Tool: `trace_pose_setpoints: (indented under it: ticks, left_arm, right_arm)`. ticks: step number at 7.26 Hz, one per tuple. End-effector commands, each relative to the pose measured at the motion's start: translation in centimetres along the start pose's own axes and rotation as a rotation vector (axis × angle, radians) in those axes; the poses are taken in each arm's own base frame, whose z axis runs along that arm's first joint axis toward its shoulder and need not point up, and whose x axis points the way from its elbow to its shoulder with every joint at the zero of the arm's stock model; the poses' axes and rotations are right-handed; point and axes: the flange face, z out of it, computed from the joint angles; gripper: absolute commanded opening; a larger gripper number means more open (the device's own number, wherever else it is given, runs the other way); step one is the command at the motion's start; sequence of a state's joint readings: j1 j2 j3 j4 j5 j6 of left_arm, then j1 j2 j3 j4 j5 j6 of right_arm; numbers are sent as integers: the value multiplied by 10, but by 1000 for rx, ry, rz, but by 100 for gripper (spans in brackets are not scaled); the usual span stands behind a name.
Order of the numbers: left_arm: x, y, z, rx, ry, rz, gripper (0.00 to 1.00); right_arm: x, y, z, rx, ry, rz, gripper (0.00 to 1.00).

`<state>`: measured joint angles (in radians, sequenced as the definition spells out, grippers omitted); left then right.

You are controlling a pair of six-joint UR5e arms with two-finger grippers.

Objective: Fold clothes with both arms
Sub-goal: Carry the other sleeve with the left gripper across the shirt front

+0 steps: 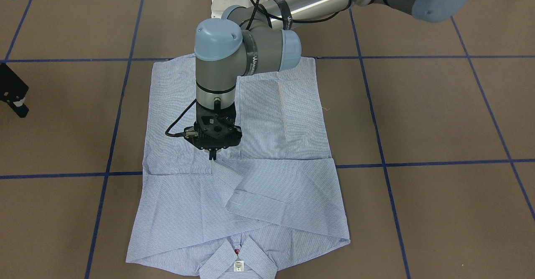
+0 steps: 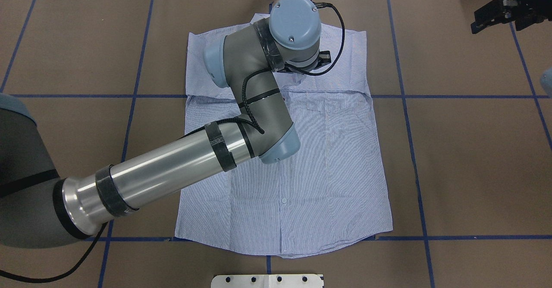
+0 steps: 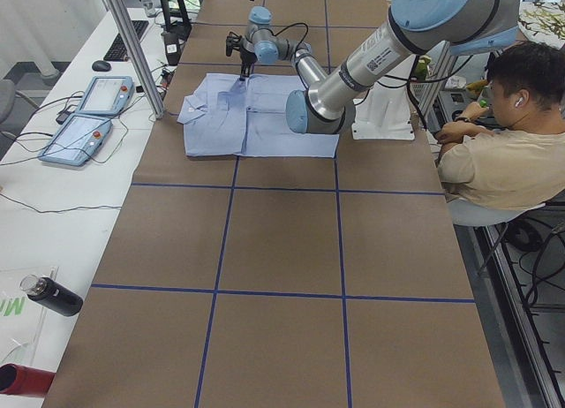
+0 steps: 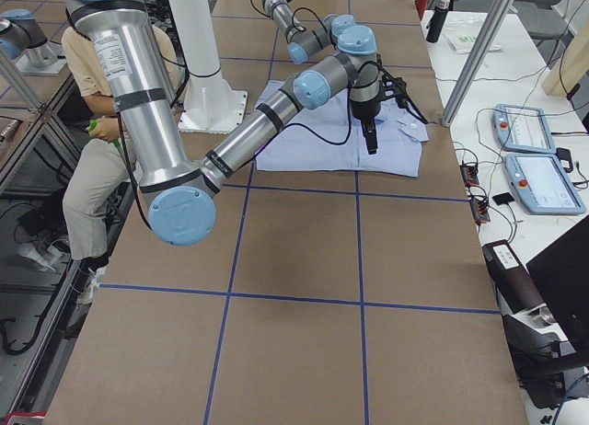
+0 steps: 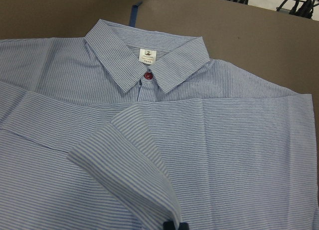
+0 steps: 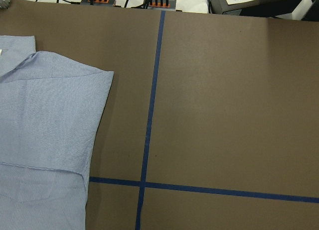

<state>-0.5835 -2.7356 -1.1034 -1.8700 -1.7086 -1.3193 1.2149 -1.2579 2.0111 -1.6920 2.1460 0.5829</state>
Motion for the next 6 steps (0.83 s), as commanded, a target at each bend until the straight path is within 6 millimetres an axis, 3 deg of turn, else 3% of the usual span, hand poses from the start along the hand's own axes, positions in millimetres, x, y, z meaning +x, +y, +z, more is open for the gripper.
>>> trace_pose_setpoints:
  ticks: [1,2,3,4,6]
  left_arm:
    - [15,20,23,29,19,14,0]
    - [16,22,26,26,20,17,5]
    - [32,34,20,16,38,24,25]
    - [45,48,17,5,53,41,99]
    - [82,73,-2,-9,106,52,100]
  right_arm:
    - [1,0,1,-2,1,2,100]
    - [2,0,2,-4,3,3,100]
    - [2,0,2,-4,3,3,100]
    - [2,1,2,-5,4,4,100]
    - [2,1,2,-3,2,10,100]
